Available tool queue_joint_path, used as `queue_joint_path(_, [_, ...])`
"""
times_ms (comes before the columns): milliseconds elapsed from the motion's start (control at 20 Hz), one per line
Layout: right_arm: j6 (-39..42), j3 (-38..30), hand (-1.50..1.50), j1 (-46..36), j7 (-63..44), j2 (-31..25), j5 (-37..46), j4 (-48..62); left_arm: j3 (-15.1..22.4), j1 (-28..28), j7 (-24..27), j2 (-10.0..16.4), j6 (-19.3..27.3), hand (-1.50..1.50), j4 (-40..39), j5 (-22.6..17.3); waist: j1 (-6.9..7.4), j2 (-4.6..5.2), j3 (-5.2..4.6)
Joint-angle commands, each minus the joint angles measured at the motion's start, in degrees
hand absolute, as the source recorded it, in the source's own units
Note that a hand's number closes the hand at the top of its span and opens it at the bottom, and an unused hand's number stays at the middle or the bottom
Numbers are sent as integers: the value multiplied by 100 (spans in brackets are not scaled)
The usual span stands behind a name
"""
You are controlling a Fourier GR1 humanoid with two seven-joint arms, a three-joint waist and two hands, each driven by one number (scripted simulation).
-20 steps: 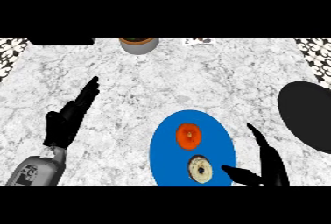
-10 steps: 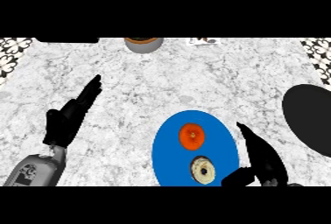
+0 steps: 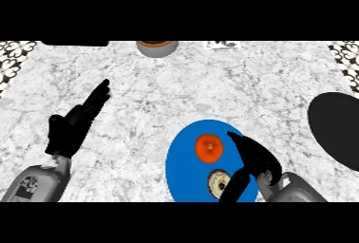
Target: Pick the cupcake from the plate and place it in the pan
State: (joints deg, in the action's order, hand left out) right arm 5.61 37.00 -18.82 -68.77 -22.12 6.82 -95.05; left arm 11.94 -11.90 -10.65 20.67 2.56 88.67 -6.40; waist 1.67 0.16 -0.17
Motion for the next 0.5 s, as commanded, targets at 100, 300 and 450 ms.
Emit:
queue_joint_path(100, [691, 244, -150, -599, -1635, 200, -325, 220, -141, -69, -231, 76, -23, 0, 121, -34, -101, -45, -4])
queue_joint_path(300, [374, 487, -150, -634, -1641, 426, -116, 630, -35, 73, -151, -139, 115, 0, 147, 76, -132, -42, 5])
queue_joint_path(450, [517, 660, -150, -692, -1644, 416, -152, 767, -61, 234, 39, -94, 82, 0, 59, 139, -161, -53, -5])
